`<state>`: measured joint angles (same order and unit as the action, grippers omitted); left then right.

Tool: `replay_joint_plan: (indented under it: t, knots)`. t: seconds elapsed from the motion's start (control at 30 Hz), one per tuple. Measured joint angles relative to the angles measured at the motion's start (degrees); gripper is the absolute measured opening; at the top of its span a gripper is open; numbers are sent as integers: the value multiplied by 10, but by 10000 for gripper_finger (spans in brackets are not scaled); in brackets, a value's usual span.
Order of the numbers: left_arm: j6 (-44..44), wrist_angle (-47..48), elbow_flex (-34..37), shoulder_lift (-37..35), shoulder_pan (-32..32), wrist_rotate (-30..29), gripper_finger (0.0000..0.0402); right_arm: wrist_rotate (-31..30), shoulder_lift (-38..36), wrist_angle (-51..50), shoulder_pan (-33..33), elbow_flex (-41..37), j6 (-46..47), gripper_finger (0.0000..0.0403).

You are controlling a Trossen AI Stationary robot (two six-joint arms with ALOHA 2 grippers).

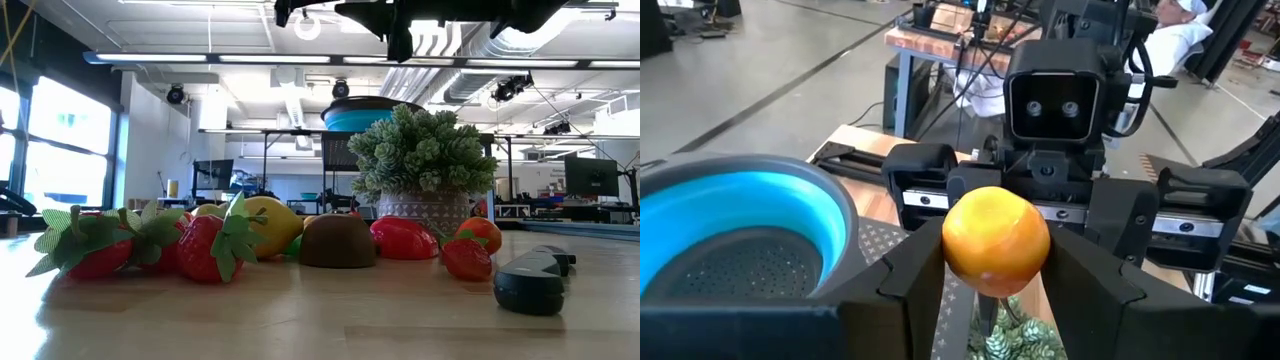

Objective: Pick & Place Fruit
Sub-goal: Put the orange pear into the blue strainer bowl

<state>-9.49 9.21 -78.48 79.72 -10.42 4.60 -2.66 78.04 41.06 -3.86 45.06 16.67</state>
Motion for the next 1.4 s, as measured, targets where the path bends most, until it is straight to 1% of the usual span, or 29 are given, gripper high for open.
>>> replay_joint_plan:
  t: [0.17,0.7,0.93,1.3,1.4]
  knots:
    - [-12,1,0,4,1,7,149,0,0,4,0,0,0,138]
    - [-13,2,0,16,11,2,149,-4,0,1,0,0,0,132]
    - [-13,1,0,16,11,2,149,-2,0,-5,0,0,0,94]
    - [-13,2,0,16,11,3,149,-2,0,-5,0,0,-3,14]
    - [-13,2,0,16,11,4,149,-3,0,-6,0,0,-3,6]
